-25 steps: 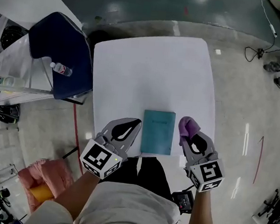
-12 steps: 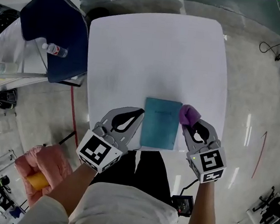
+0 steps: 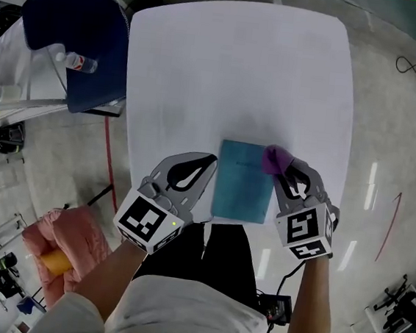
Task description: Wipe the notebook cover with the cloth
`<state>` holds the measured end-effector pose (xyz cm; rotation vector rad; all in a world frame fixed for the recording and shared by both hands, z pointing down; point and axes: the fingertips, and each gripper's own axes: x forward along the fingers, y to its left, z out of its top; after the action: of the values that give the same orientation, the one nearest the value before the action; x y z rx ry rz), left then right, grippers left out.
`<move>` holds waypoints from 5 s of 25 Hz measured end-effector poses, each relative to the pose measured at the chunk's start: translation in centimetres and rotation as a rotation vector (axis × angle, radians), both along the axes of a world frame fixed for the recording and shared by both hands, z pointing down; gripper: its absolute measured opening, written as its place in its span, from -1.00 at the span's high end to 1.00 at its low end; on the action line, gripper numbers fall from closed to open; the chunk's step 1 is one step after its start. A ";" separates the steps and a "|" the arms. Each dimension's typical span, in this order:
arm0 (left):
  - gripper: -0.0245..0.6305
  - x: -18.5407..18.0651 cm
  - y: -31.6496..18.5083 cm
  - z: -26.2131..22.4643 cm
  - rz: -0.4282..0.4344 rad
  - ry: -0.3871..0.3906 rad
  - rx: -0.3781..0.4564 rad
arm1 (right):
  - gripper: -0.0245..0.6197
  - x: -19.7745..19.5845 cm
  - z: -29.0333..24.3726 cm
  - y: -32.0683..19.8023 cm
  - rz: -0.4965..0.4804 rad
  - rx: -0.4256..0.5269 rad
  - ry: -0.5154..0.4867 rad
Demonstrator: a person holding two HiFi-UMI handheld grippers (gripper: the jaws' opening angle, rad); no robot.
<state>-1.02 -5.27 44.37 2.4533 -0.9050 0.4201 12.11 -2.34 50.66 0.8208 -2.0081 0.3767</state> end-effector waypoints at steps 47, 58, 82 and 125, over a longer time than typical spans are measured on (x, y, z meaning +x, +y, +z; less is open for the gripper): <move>0.93 -0.2 1.3 1.4 -0.012 0.029 -0.054 | 0.60 -2.2 6.3 2.7 -0.305 -0.145 0.246; 0.93 0.3 2.6 1.3 0.012 0.007 -0.043 | 0.60 -2.5 6.2 6.2 -0.292 -0.175 0.215; 0.93 0.6 4.7 1.2 0.040 0.009 -0.043 | 0.60 -3.9 6.2 13.9 -0.317 -0.283 0.165; 0.93 -0.3 5.2 1.3 0.037 0.001 -0.041 | 0.60 -4.5 4.0 16.6 -0.295 -0.299 0.112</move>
<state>-1.36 -0.03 45.69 2.4353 -0.8434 0.4456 7.66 14.24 54.70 0.3462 -1.8740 0.4357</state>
